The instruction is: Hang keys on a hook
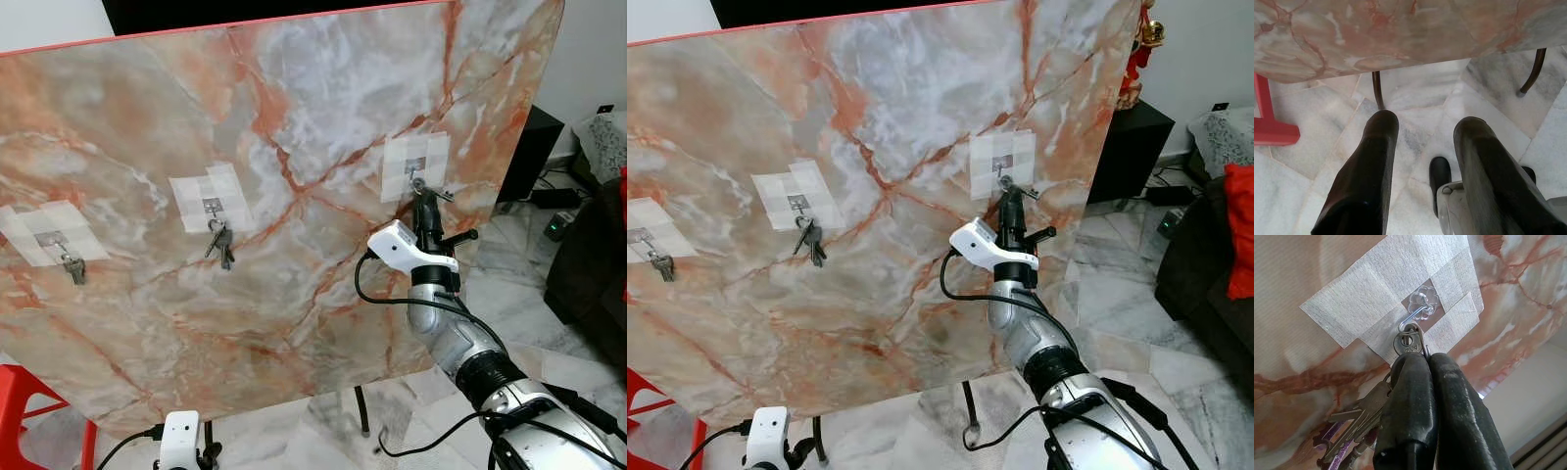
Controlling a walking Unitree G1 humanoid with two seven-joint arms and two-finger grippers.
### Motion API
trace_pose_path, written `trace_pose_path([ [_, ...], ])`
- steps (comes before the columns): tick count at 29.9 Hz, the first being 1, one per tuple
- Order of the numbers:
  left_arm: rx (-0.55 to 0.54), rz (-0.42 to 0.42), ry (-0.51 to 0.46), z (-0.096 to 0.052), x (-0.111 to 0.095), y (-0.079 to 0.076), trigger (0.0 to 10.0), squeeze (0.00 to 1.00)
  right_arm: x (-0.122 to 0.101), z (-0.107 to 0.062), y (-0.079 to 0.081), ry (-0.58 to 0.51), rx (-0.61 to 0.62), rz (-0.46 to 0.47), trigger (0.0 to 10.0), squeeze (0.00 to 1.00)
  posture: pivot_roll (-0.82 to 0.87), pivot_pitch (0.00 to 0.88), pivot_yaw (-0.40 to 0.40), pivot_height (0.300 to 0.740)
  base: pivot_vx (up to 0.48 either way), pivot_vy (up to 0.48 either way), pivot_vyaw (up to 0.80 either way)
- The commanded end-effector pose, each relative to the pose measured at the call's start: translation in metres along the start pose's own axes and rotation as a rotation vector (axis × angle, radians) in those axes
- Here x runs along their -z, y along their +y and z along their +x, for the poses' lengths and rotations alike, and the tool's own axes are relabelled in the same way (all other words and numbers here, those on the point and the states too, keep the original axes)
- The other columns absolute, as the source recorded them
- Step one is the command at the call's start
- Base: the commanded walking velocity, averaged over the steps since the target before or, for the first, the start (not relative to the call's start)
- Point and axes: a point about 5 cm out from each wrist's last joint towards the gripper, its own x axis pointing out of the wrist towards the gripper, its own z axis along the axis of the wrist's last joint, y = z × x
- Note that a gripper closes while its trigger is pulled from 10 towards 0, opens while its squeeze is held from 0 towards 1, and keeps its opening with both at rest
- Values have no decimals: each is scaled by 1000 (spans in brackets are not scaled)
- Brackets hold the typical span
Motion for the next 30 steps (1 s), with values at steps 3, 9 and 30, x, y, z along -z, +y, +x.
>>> trace_pose_path([
  [3,-10,5,10,-1,2,4,10000,0,-3,3,-1,-4,-2,1,10000,0,-29,1,45,740,0,0,0],
  [9,-10,7,9,-1,2,4,10000,0,-3,4,-1,1,-8,14,10000,1000,-30,1,45,740,0,0,0],
  [30,-3,11,11,-1,1,4,10000,0,-9,-20,26,4,-273,181,10000,447,-36,3,48,740,0,0,0],
])
